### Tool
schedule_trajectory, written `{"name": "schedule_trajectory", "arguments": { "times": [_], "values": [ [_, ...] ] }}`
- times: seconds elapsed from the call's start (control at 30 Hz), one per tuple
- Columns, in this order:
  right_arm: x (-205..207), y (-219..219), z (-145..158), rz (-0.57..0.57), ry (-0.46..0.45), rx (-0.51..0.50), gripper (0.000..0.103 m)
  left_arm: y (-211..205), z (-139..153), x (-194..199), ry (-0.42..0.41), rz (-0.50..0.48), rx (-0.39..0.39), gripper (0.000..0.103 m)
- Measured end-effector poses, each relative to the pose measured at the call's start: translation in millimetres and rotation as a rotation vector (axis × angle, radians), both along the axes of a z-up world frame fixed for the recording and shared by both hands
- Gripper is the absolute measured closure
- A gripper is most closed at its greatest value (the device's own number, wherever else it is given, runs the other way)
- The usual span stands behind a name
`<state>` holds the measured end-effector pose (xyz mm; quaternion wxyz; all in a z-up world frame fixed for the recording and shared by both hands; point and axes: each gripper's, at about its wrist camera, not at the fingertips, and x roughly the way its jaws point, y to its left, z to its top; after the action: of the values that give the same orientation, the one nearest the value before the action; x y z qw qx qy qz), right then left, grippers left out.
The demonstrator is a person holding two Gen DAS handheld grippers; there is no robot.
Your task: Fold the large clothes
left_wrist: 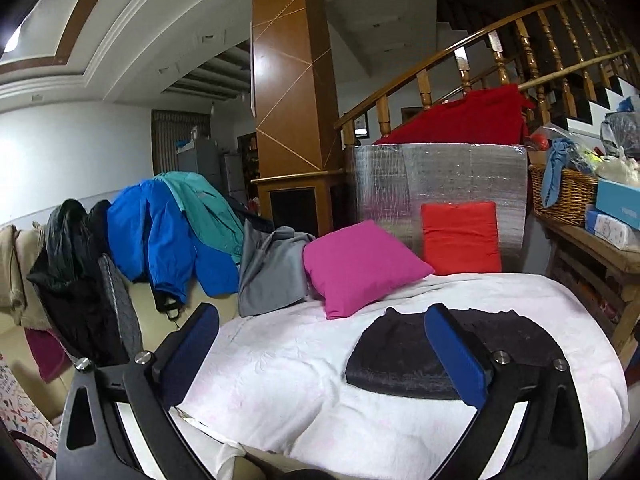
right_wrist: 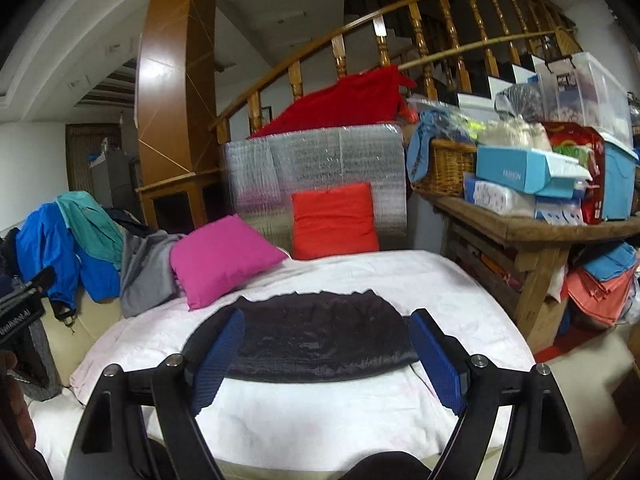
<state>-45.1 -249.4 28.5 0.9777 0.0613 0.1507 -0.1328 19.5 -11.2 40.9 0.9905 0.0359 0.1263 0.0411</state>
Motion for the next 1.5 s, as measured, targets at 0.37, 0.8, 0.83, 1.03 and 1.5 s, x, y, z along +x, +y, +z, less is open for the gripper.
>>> {"name": "schedule_trajectory", "arguments": {
  "times": [0.37, 0.8, 0.83, 1.03, 1.5],
  "values": [
    [-20, 36, 12, 0.044, -0.014, -0.029, 0.016, 10, 21, -33, -0.043, 0.045, 0.018, 0.000],
    [-30, 56, 15, 0.059, -0.003, -0.064, 0.016, 18, 34, -54, -0.091, 0.077, 0.019, 0.000],
    [-30, 56, 15, 0.058, -0.003, -0.065, 0.016, 18, 34, -55, -0.090, 0.077, 0.019, 0.000],
    [-31, 51, 17, 0.045, -0.003, -0.058, 0.016, 16, 33, -54, -0.075, 0.072, 0.017, 0.000],
    [-33, 44, 17, 0.000, 0.003, -0.031, 0.016, 13, 33, -56, -0.072, 0.059, 0.030, 0.000]
  ]
}}
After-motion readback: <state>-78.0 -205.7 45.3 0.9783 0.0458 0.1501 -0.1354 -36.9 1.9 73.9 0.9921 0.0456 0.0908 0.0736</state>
